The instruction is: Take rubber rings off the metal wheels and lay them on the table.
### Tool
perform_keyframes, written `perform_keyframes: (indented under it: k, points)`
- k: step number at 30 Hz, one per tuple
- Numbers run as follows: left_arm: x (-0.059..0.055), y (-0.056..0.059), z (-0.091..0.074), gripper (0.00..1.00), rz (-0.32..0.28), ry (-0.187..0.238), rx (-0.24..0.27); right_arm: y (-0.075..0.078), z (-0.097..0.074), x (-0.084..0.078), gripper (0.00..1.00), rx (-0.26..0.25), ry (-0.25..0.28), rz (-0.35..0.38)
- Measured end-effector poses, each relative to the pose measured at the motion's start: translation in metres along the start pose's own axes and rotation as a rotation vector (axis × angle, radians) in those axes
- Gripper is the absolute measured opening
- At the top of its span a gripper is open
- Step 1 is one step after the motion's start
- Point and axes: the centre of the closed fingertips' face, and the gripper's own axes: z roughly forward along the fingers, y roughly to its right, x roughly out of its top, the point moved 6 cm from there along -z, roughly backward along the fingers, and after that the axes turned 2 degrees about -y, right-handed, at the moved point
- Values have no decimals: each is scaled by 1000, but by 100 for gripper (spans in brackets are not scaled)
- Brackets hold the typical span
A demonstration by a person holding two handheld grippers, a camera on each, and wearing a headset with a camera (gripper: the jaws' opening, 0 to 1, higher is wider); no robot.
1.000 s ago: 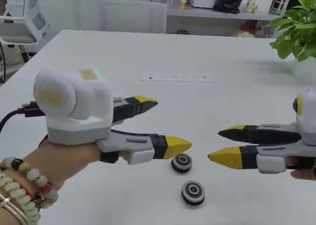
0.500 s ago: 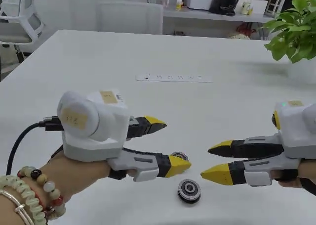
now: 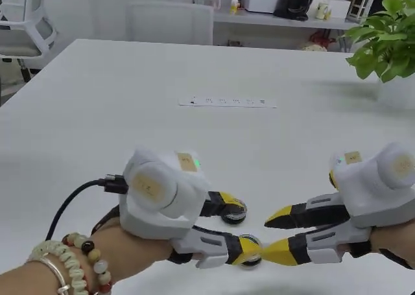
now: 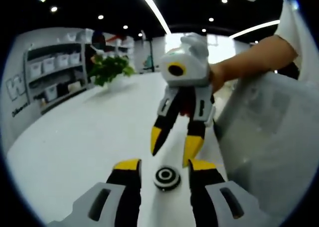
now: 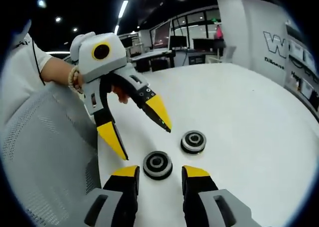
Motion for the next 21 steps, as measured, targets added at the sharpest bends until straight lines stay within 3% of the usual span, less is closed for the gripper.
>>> perform_keyframes:
  k: [5, 9, 13, 16, 19, 21]
  points:
    - [-7, 4, 9, 34, 4, -27, -13, -2, 7, -8, 30, 28, -43, -15]
    - [-12, 5, 15, 28, 46, -48, -6, -1, 10, -11, 29, 32, -53, -12]
    - [-17, 4, 18, 27, 11, -55, -4, 0, 11, -13, 27, 30, -58, -19]
    - [-21, 3, 18, 22, 20, -75, 9, 0, 13, -13, 27, 34, -55, -17]
    - [-22, 2, 18, 19, -48, -52, 3, 0, 14, -13, 27, 38, -57, -11]
    - [-24, 2, 18, 19, -46, -55, 4, -1, 14, -13, 26, 42, -56, -11]
